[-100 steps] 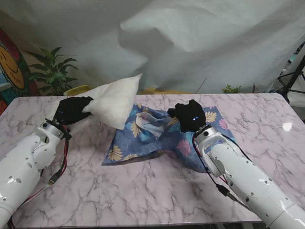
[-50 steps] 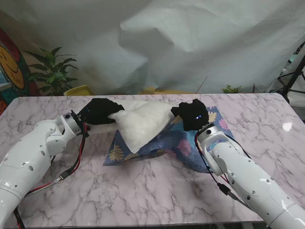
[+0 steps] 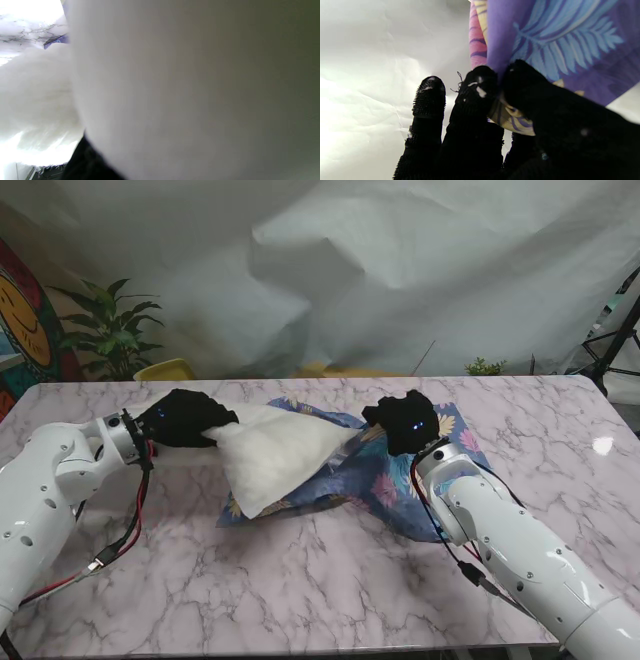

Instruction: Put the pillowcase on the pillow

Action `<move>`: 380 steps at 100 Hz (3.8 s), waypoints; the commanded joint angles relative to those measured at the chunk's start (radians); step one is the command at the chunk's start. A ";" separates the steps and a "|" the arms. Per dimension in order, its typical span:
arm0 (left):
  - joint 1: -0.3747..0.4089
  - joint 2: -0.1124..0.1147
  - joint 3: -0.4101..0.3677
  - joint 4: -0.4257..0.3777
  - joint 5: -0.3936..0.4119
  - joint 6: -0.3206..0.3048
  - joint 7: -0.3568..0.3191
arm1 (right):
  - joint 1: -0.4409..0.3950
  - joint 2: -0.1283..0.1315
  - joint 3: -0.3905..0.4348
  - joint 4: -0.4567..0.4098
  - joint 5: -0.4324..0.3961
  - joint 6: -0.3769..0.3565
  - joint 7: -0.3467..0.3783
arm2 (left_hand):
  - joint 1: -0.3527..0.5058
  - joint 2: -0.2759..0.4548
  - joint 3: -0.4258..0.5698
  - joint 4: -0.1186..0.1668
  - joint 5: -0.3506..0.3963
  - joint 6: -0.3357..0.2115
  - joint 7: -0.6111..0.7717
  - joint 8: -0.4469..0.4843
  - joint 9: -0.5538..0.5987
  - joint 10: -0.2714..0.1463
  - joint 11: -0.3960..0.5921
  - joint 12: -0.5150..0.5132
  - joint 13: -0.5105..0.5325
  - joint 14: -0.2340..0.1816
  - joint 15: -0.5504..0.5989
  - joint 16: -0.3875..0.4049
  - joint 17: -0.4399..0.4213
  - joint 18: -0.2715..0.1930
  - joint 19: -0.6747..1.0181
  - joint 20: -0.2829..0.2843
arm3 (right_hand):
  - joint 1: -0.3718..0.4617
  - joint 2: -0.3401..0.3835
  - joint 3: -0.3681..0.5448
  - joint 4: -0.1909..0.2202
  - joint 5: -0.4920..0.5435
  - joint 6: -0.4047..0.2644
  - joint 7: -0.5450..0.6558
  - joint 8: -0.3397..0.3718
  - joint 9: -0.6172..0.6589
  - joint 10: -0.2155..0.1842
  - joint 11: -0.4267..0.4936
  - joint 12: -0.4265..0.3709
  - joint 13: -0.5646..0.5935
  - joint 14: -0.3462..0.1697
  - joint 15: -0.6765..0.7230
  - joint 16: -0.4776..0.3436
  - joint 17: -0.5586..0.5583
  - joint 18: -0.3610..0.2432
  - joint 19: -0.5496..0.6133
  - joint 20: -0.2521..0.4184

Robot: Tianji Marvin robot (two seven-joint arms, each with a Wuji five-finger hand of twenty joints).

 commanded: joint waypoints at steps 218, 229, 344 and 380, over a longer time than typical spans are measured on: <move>-0.398 -0.226 0.854 0.427 -0.529 0.554 0.028 | -0.073 -0.016 0.017 -0.206 0.034 -0.216 -0.047 | 0.158 0.245 -0.230 0.133 -0.043 0.144 0.124 -0.311 0.226 -0.139 0.355 0.013 0.312 -0.155 0.307 -0.038 0.314 -0.122 0.357 -0.106 | -0.029 -0.025 0.094 -0.003 0.011 -0.089 -0.007 0.017 0.045 -0.056 -0.054 -0.004 0.036 -0.074 -0.055 0.007 -0.075 0.064 -0.007 0.007; -0.395 -0.222 0.876 0.436 -0.474 0.490 0.093 | -0.017 -0.023 -0.008 -0.165 0.068 -0.208 -0.010 | 0.152 0.240 -0.231 0.134 -0.041 0.113 0.126 -0.314 0.218 -0.137 0.352 0.015 0.293 -0.150 0.307 -0.036 0.291 -0.125 0.357 -0.104 | -0.028 -0.024 0.091 -0.002 0.010 -0.088 -0.008 0.014 0.045 -0.056 -0.056 -0.006 0.035 -0.076 -0.058 0.004 -0.079 0.064 -0.005 0.009; -0.256 -0.152 0.764 0.339 -0.299 0.462 0.270 | -0.205 0.021 0.307 -0.330 -0.049 -0.215 0.344 | 0.110 0.200 -0.220 0.137 -0.005 0.105 0.139 -0.366 0.251 -0.134 0.344 0.001 0.313 -0.140 0.328 -0.050 0.311 -0.128 0.400 -0.110 | -0.514 0.298 -0.256 0.115 -0.532 0.433 -1.138 -0.439 -0.768 0.208 -0.334 -0.248 -0.761 0.268 -0.608 -0.530 -0.606 0.193 -0.241 -0.206; -0.250 -0.157 0.773 0.339 -0.284 0.476 0.313 | -0.041 0.036 0.220 -0.151 0.086 -0.385 0.487 | 0.109 0.203 -0.220 0.136 -0.007 0.105 0.141 -0.367 0.246 -0.133 0.341 -0.001 0.312 -0.141 0.332 -0.052 0.312 -0.130 0.404 -0.111 | -0.399 0.168 -0.042 0.125 -0.356 0.165 -0.627 -0.435 -0.387 0.000 -0.333 -0.230 -0.503 0.129 -0.562 -0.483 -0.468 0.145 -0.215 -0.189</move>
